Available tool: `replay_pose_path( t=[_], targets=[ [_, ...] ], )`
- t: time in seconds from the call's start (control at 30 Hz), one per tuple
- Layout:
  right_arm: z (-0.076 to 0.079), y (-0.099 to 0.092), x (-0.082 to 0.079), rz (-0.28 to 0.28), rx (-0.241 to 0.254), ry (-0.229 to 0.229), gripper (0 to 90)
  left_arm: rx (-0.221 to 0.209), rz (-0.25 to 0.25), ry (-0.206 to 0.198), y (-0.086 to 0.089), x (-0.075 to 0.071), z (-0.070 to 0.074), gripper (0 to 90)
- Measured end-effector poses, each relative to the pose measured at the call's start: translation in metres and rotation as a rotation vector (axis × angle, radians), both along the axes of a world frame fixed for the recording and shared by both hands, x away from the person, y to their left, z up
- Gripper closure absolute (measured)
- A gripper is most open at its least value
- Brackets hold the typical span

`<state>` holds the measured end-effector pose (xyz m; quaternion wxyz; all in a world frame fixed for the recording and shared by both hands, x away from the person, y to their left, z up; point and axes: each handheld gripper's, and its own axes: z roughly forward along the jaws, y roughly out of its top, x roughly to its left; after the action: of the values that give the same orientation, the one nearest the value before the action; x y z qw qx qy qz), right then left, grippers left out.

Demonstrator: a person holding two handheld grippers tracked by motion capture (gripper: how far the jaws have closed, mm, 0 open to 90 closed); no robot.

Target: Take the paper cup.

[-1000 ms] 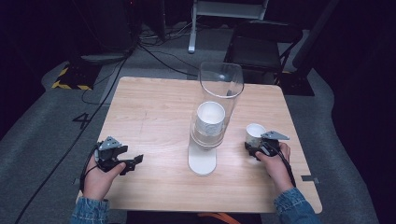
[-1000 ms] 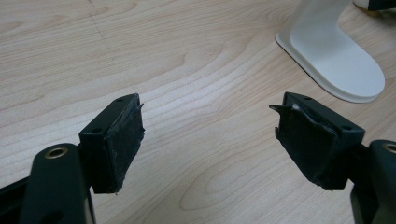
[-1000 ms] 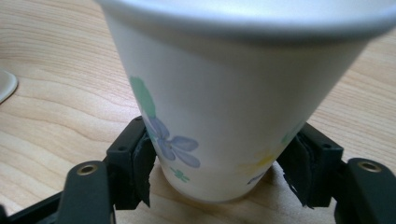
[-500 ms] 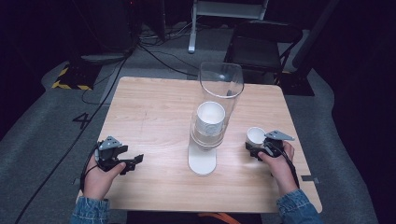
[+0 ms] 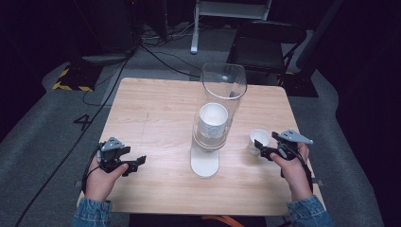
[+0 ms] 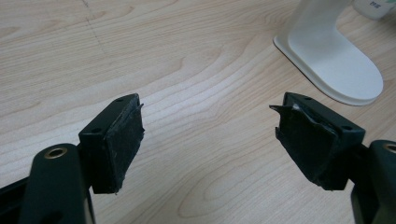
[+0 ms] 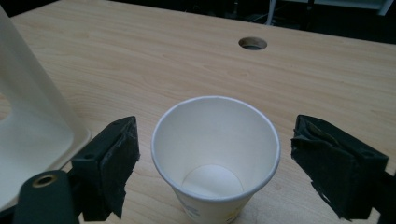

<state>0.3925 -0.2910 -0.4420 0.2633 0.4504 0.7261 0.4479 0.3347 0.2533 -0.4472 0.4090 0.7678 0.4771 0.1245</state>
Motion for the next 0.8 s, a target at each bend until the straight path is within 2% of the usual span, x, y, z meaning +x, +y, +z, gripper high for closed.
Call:
replay_pose_path(
  t=[0.13,0.33,0.43,0.63,0.73,0.8],
  targets=[
    [0.014,-0.004,-0.01,0.024,0.016,-0.023,16.0,0.001,-0.008,0.004,-0.002,0.001,0.0,22.4],
    [0.028,-0.015,-0.027,0.079,0.033,-0.01,16.0,0.008,-0.016,0.007,-0.004,0.002,0.0,22.4],
    [0.033,-0.025,-0.035,0.083,0.019,0.003,16.0,0.012,-0.016,0.007,-0.005,0.001,0.0,22.4],
    [0.035,-0.043,-0.042,0.066,0.023,0.025,16.0,0.022,-0.016,0.007,-0.001,-0.002,-0.001,22.4],
    [0.032,-0.058,-0.046,0.068,0.003,0.061,16.0,0.023,-0.012,0.005,0.001,-0.003,-0.002,22.3],
    [0.029,-0.066,-0.048,0.07,-0.018,0.071,16.1,0.019,-0.008,0.005,0.002,-0.003,-0.003,22.3]
  ],
)
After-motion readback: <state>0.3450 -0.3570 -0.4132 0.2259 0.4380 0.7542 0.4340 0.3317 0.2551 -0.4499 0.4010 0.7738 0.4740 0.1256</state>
